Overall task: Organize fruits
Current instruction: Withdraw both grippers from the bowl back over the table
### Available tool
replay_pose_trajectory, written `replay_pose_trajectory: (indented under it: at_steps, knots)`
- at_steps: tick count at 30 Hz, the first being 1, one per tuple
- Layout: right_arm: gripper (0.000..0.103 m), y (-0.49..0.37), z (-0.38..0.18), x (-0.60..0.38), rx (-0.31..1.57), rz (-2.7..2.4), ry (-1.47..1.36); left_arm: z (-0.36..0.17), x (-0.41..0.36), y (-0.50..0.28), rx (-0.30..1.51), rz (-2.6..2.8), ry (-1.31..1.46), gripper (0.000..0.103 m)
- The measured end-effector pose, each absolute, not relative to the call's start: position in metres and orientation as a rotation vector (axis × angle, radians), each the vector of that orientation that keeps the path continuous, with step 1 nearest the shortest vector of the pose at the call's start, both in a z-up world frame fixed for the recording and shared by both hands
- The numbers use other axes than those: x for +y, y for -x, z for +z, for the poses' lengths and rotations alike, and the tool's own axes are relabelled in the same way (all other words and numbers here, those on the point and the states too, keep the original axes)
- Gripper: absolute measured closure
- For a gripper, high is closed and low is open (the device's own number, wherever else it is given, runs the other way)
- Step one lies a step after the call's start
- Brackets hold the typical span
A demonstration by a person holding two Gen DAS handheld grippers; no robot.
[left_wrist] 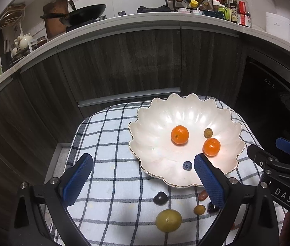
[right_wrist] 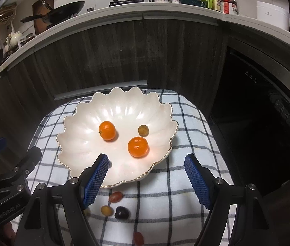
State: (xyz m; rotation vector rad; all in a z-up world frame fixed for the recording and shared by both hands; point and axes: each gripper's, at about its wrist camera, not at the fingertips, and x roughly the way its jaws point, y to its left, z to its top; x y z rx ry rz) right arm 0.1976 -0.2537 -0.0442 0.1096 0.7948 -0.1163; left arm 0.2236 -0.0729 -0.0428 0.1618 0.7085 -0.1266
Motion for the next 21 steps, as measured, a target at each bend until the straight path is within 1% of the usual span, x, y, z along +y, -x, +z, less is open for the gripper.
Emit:
replay_pose_trajectory:
  at_steps: [12,21]
  knots:
    - [0.026,-0.180,-0.033,-0.255,0.759,-0.101,-0.120,-0.033,-0.075,-0.207,0.690,-0.133,-0.166,0.002]
    - [0.025,-0.166,-0.031,-0.252,0.747,-0.088,-0.090,-0.035,-0.076,-0.195,0.694,-0.142,-0.173,0.002]
